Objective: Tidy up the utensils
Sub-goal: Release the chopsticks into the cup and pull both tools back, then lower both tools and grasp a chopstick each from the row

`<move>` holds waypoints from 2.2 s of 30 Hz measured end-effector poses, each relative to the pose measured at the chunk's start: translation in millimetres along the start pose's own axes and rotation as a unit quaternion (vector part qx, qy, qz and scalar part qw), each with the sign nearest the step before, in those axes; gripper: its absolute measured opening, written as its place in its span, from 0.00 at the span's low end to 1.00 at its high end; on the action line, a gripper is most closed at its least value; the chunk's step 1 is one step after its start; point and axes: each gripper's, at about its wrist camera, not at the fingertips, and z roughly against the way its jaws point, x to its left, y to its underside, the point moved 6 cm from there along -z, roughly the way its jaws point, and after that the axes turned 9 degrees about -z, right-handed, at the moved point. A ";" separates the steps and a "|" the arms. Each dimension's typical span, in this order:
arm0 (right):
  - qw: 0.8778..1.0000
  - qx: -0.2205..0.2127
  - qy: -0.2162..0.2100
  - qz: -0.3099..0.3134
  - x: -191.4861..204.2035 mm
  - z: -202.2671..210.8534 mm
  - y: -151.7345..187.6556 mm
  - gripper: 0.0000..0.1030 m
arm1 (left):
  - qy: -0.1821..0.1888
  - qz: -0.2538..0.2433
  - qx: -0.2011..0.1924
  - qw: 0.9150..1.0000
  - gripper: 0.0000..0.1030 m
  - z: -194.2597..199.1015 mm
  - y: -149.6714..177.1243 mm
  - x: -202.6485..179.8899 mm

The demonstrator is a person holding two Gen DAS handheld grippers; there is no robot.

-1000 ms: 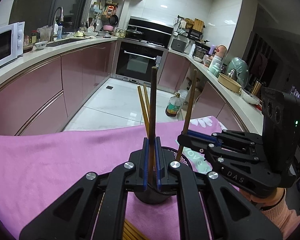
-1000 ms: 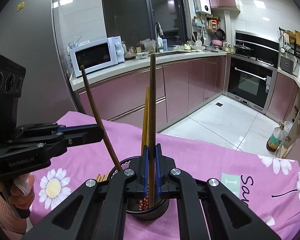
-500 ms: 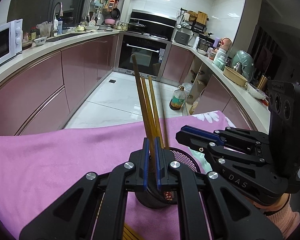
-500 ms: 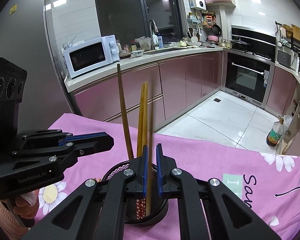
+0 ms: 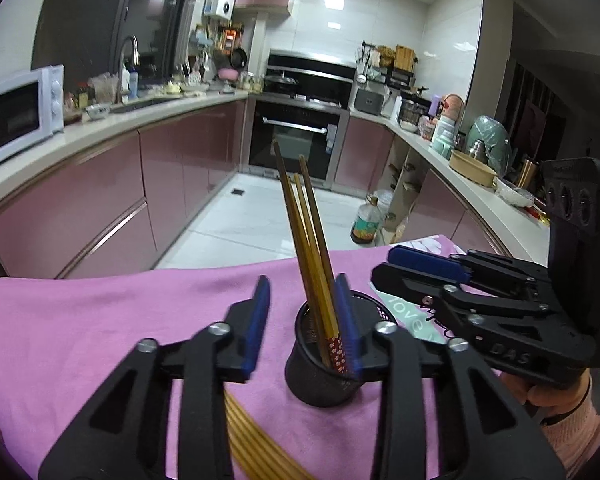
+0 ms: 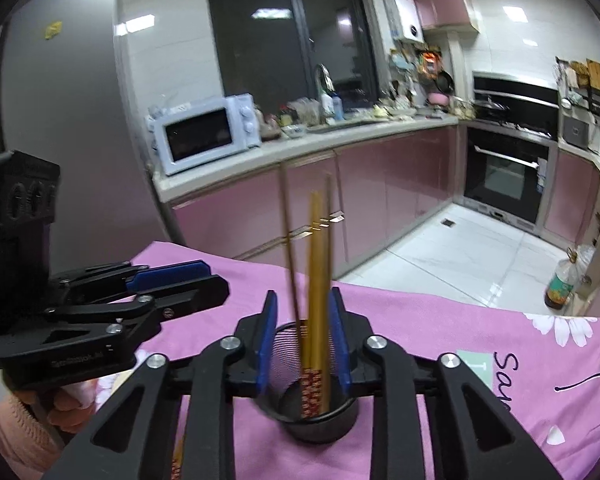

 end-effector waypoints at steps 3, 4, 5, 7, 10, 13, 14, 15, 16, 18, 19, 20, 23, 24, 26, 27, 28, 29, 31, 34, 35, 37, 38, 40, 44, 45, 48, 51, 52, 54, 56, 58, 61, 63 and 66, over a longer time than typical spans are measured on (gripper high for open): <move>0.999 -0.003 -0.028 0.019 18.0 13.7 11.6 0.31 | -0.011 0.002 -0.013 1.000 0.42 19.7 9.3 3.5; 0.999 0.001 -0.036 0.023 22.2 15.3 16.1 0.32 | -0.016 0.004 -0.016 1.000 0.44 27.7 14.7 6.6; 0.998 0.009 -0.048 0.027 28.3 16.1 23.6 0.32 | -0.019 0.005 -0.018 1.000 0.46 33.1 19.5 8.7; 0.997 0.028 -0.062 0.037 38.6 13.5 38.7 0.32 | -0.027 0.008 -0.013 1.000 0.47 42.5 33.8 14.4; 0.995 0.061 -0.067 0.047 46.6 2.1 62.1 0.32 | -0.035 0.022 0.013 0.999 0.47 49.6 64.9 24.9; 0.992 0.097 -0.065 0.041 48.7 -15.1 83.4 0.32 | -0.039 0.038 0.042 0.998 0.47 49.4 96.5 32.9; 0.992 0.106 -0.064 0.037 48.4 -19.4 88.0 0.32 | -0.041 0.042 0.050 0.997 0.47 49.0 104.9 35.1; 0.991 0.116 -0.060 0.035 47.7 -24.9 94.3 0.32 | -0.041 0.048 0.060 0.996 0.47 47.6 115.0 38.0; 0.990 0.120 -0.058 0.035 47.9 -27.7 98.2 0.32 | -0.039 0.052 0.068 0.996 0.47 45.7 122.7 38.5; 0.990 0.129 -0.055 0.032 48.8 -33.6 105.3 0.32 | -0.046 0.055 0.078 0.994 0.47 43.0 135.7 40.5; 0.989 0.134 -0.053 0.030 48.5 -36.5 109.0 0.32 | -0.049 0.055 0.084 0.994 0.47 42.3 142.8 40.5; 0.989 0.137 -0.052 0.028 49.4 -39.3 109.3 0.32 | -0.049 0.057 0.088 0.993 0.47 40.2 147.6 39.4; 0.988 0.145 -0.041 0.027 48.2 -43.9 116.1 0.32 | -0.055 0.054 0.102 0.992 0.47 33.8 157.0 37.1; 0.988 0.149 -0.039 0.026 47.7 -46.3 118.5 0.32 | -0.055 0.054 0.106 0.991 0.47 32.4 161.8 35.6; 0.987 0.155 -0.036 0.025 48.1 -52.3 122.9 0.32 | -0.047 0.059 0.112 0.991 0.47 28.7 164.2 33.7; 0.987 0.158 -0.033 0.025 48.0 -55.1 125.2 0.32 | -0.049 0.058 0.116 0.990 0.47 27.4 167.7 33.1; 0.986 0.160 -0.031 0.025 46.8 -54.9 127.6 0.32 | -0.052 0.056 0.119 0.990 0.47 25.8 169.9 31.6; 0.986 0.163 -0.029 0.025 45.8 -56.1 129.5 0.32 | -0.055 0.053 0.122 0.990 0.47 24.3 170.1 29.1; 0.985 0.167 -0.029 0.024 45.7 -58.2 131.8 0.32 | -0.055 0.052 0.129 0.989 0.47 21.6 172.6 26.1; 0.985 0.171 -0.027 0.027 47.9 -61.7 133.6 0.32 | -0.056 0.054 0.138 0.987 0.47 18.6 176.7 25.4; 0.984 0.172 -0.027 0.028 47.8 -61.8 134.3 0.32 | -0.056 0.054 0.141 0.987 0.47 17.5 178.2 25.3; 0.984 0.173 -0.024 0.031 47.5 -62.9 135.2 0.32 | -0.055 0.054 0.145 0.986 0.47 15.0 179.3 23.4; 0.984 0.174 -0.024 0.030 47.7 -63.4 135.4 0.32 | -0.054 0.054 0.146 0.986 0.47 13.8 179.9 22.1; 0.984 0.176 -0.023 0.032 49.0 -65.4 135.5 0.31 | -0.054 0.052 0.150 0.986 0.46 11.9 181.2 21.5; 0.983 0.181 -0.017 0.039 50.2 -68.6 138.4 0.29 | -0.057 0.048 0.161 0.984 0.46 4.6 183.1 16.7; 0.982 0.183 -0.016 0.040 50.6 -69.5 138.8 0.28 | -0.056 0.047 0.164 0.984 0.45 2.6 184.1 15.8; 0.982 0.181 -0.010 0.044 49.7 -69.1 139.7 0.28 | -0.057 0.046 0.167 0.983 0.45 0.0 185.1 15.3; 0.982 0.183 -0.005 0.045 49.2 -71.1 140.6 0.27 | -0.057 0.043 0.169 0.983 0.45 -3.1 185.5 12.3; 0.982 0.184 -0.004 0.047 49.7 -71.9 141.1 0.27 | -0.058 0.042 0.169 0.983 0.45 -4.2 185.4 11.4; 0.981 0.188 0.000 0.048 49.7 -74.0 142.7 0.25 | -0.059 0.041 0.171 0.983 0.45 -5.3 185.8 10.2; 0.981 0.188 0.003 0.047 49.9 -75.7 143.0 0.23 | -0.059 0.042 0.172 0.983 0.44 -5.7 186.5 10.3; 0.981 0.188 0.003 0.045 49.1 -76.2 142.8 0.21 | -0.062 0.041 0.173 0.982 0.41 -5.2 187.0 11.3; 0.981 0.188 0.004 0.044 47.9 -76.1 142.7 0.20 | -0.070 0.032 0.177 0.981 0.39 -5.4 189.0 11.1; 0.981 0.188 0.005 0.044 47.6 -75.7 142.2 0.20 | -0.076 0.027 0.179 0.980 0.39 -6.0 188.8 9.8; 0.981 0.188 0.004 0.044 47.7 -75.8 142.1 0.20 | -0.077 0.026 0.179 0.980 0.39 -5.8 188.7 9.5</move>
